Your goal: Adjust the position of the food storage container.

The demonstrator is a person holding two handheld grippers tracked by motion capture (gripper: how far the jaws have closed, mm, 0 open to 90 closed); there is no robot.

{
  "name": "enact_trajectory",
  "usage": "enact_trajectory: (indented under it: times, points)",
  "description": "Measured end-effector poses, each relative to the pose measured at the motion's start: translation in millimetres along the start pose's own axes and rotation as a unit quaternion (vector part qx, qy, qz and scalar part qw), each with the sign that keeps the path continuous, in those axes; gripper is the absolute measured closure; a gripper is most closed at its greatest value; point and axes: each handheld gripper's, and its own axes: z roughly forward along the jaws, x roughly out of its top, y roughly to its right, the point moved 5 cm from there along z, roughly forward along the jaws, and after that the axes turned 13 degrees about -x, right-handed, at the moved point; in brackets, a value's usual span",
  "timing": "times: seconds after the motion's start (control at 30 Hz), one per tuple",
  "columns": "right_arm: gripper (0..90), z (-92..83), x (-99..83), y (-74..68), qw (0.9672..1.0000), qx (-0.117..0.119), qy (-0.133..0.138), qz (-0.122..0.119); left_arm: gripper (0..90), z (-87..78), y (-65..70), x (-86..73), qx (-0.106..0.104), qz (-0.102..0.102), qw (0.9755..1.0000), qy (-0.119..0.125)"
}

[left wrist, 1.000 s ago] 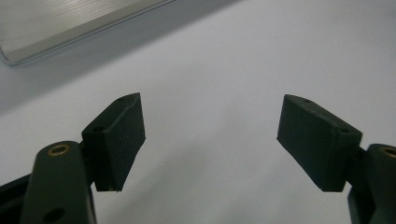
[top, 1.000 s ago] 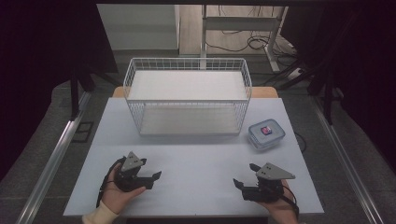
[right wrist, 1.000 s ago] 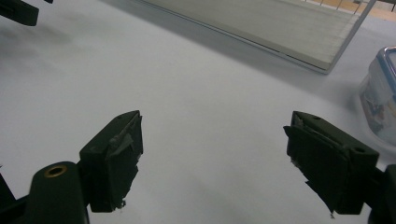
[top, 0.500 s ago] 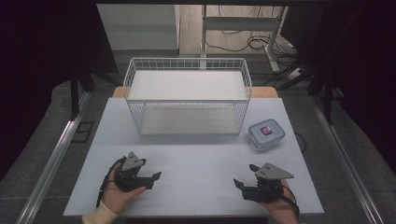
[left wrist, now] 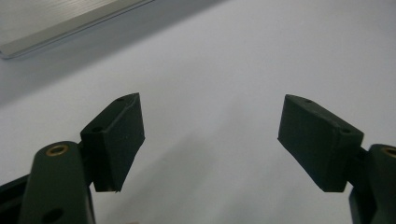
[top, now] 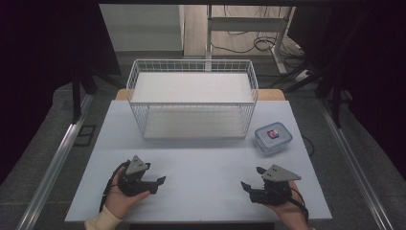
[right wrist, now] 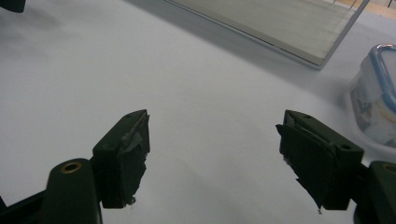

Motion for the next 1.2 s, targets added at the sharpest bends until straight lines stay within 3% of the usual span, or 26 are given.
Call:
enact_trajectory:
  times: [0.2,0.4,0.5,0.53,0.6,0.63,0.77,0.8,0.83,0.93,0.97,1.0,1.03,1.07,1.2]
  points:
    - [26.7,-5.0,12.5,12.5,0.9999,0.001,-0.012,0.009,21.8,-0.4,0.4,1.2,-0.004,0.001,1.0,0.002]
    - [32.1,-2.6,33.3,34.7,0.9989,0.003,-0.047,0.002,21.7,-0.7,0.9,1.2,-0.006,0.0,1.0,0.002]
    - [35.1,-0.1,46.3,50.1,0.9983,0.002,-0.058,0.003,21.7,-0.6,0.8,1.0,-0.005,0.0,1.0,0.002]
    - [37.5,1.9,53.2,61.3,0.9977,-0.003,-0.068,0.004,21.7,-0.4,0.8,1.3,-0.004,-0.002,1.0,0.003]
    - [38.3,2.9,55.6,65.7,0.9975,-0.006,-0.071,0.005,21.7,-0.3,0.6,1.3,-0.005,-0.001,1.0,0.003]
    - [41.1,6.3,61.1,78.0,0.9967,-0.008,-0.08,0.015,21.6,-0.2,0.3,1.2,-0.005,-0.001,1.0,0.001]
    - [47.0,17.9,67.9,105.7,0.994,-0.015,-0.105,0.029,21.6,0.6,-0.4,0.3,-0.004,-0.001,1.0,-0.002]
    - [47.0,17.9,67.9,105.7,0.994,-0.015,-0.105,0.029,21.6,0.5,-0.4,0.3,-0.004,-0.001,1.0,-0.001]
    - [50.6,26.9,70.3,122.6,0.9917,-0.02,-0.121,0.038,21.6,0.1,-0.4,0.3,-0.004,-0.001,1.0,-0.001]
    - [54.6,39.2,72.6,143.3,0.9867,-0.021,-0.15,0.06,21.7,-0.3,-0.8,0.1,-0.003,-0.002,1.0,-0.001]
    - [54.6,39.2,72.6,143.3,0.9867,-0.021,-0.15,0.06,21.7,-0.5,-0.9,-0.1,-0.002,-0.002,1.0,-0.001]
    - [59.4,49.5,72.7,159.8,0.9836,-0.029,-0.165,0.068,21.7,-0.7,-1.2,-0.3,-0.002,-0.001,1.0,-0.001]
    - [59.4,49.5,72.7,159.8,0.9836,-0.029,-0.165,0.068,21.7,-0.7,-1.2,-0.3,-0.002,-0.001,1.0,-0.001]
    - [63.7,57.3,70.9,172.0,0.9802,-0.037,-0.18,0.075,21.7,-0.9,-1.4,-0.5,-0.002,-0.001,1.0,-0.001]
    - [77.0,73.8,62.9,197.2,0.9724,-0.059,-0.212,0.078,21.8,0.1,-2.5,-1.4,-0.001,-0.002,1.0,-0.004]
